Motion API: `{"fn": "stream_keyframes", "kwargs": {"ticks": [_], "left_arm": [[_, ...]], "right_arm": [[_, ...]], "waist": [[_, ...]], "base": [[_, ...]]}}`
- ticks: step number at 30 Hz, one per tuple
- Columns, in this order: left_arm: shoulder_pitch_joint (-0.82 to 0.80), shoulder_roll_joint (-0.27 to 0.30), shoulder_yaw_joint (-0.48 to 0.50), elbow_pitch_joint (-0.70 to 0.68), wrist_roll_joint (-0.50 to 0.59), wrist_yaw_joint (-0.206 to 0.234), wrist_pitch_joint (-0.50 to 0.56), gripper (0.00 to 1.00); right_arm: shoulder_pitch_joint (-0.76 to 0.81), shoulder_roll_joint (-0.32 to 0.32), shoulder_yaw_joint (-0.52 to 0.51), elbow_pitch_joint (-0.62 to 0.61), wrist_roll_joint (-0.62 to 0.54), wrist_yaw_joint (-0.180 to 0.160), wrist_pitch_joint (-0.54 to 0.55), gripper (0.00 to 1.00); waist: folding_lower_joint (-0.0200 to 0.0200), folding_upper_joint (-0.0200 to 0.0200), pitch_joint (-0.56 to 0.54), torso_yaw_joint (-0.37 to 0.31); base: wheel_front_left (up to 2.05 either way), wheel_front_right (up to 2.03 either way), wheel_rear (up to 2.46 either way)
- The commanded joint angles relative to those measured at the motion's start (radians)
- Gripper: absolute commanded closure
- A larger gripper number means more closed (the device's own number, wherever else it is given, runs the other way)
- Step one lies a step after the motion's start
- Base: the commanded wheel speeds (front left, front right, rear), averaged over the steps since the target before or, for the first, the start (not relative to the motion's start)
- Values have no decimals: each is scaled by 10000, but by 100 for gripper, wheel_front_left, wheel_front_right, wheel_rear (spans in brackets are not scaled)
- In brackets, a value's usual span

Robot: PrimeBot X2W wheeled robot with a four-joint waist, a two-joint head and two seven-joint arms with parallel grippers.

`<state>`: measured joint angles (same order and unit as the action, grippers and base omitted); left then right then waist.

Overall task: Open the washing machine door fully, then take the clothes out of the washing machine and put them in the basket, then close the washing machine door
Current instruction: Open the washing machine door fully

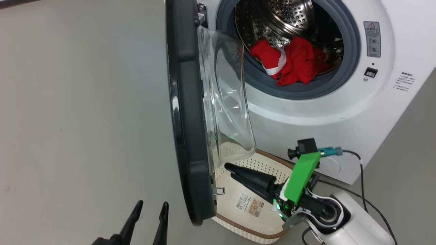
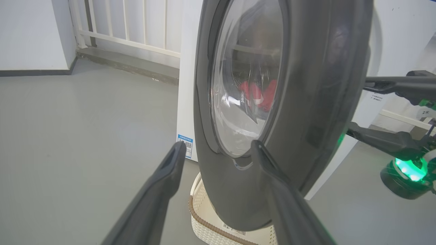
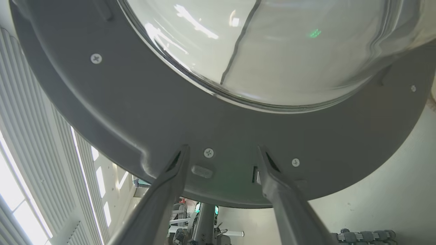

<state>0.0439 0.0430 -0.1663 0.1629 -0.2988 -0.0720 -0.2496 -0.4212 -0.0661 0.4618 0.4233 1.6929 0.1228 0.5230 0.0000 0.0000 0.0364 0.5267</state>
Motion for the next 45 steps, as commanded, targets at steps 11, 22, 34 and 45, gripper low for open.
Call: {"fn": "stream_keyframes", "kwargs": {"ticks": [11, 22, 34, 45], "left_arm": [[-170, 72, 465, -16, 205, -232, -122, 0], [-144, 72, 891, 38, 253, -316, -122, 0], [-71, 72, 1057, 12, 234, -319, -122, 0], [-71, 72, 1088, 56, 246, -340, -122, 0]], "right_arm": [[1268, -238, -892, -182, -627, 79, -380, 0], [2287, -843, -1147, -191, -1386, 79, -1074, 0], [3126, -1722, -970, -803, -2500, 79, -2872, 0], [3014, -2967, 1196, -562, -4034, 79, -6295, 0]], "waist": [[0, 0, -159, -227], [0, 0, -142, -554], [0, 0, -192, -702], [0, 0, -222, -820]], "base": [[0, 0, 0], [0, 0, 0], [0, 0, 0], [0, 0, 0]]}}
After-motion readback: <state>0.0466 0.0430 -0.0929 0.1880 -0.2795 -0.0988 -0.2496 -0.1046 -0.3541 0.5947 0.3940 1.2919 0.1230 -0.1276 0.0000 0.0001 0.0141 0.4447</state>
